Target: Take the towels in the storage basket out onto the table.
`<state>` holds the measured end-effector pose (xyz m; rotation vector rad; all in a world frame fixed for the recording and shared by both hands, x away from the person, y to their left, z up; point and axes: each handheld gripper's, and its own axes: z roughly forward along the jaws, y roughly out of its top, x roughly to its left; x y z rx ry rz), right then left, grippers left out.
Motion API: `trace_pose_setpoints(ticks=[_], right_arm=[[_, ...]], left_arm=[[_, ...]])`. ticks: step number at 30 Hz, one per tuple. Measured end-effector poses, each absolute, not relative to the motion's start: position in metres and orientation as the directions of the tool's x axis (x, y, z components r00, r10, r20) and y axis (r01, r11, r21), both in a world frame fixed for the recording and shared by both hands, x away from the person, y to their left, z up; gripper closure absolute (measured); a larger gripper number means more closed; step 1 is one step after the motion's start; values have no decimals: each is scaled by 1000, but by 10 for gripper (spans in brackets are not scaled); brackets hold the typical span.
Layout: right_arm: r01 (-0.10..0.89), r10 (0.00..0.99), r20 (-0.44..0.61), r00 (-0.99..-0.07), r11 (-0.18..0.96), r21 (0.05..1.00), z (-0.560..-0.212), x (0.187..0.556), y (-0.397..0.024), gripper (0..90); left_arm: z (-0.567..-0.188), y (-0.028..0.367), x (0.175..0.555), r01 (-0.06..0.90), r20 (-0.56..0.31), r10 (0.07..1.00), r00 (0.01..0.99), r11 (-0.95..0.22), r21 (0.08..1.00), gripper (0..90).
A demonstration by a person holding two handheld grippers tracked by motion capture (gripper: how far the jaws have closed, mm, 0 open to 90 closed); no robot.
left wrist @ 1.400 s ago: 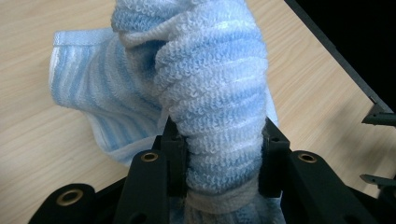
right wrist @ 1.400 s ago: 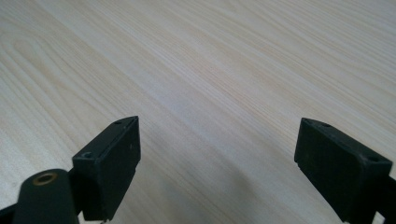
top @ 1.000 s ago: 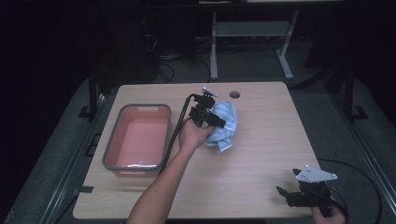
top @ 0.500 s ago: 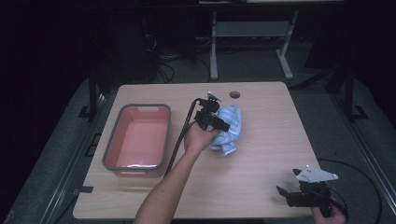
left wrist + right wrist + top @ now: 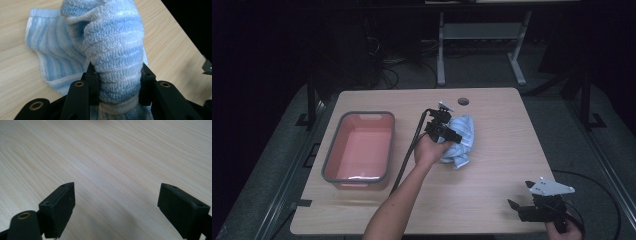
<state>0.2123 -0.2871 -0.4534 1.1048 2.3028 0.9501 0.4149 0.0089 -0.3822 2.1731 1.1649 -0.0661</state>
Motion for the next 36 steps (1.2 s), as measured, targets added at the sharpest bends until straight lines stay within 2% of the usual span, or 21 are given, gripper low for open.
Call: trace_pose_setpoints(ticks=[23, 36], right_arm=[[511, 795, -71, -602, 452, 731, -453, 211, -282, 138], [513, 793, -71, -605, 457, 726, -453, 210, -279, 138]], left_arm=[[-417, 1, 413, 779, -342, 731, 590, -404, 480, 581], [-419, 5, 408, 781, -356, 728, 586, -391, 487, 485]])
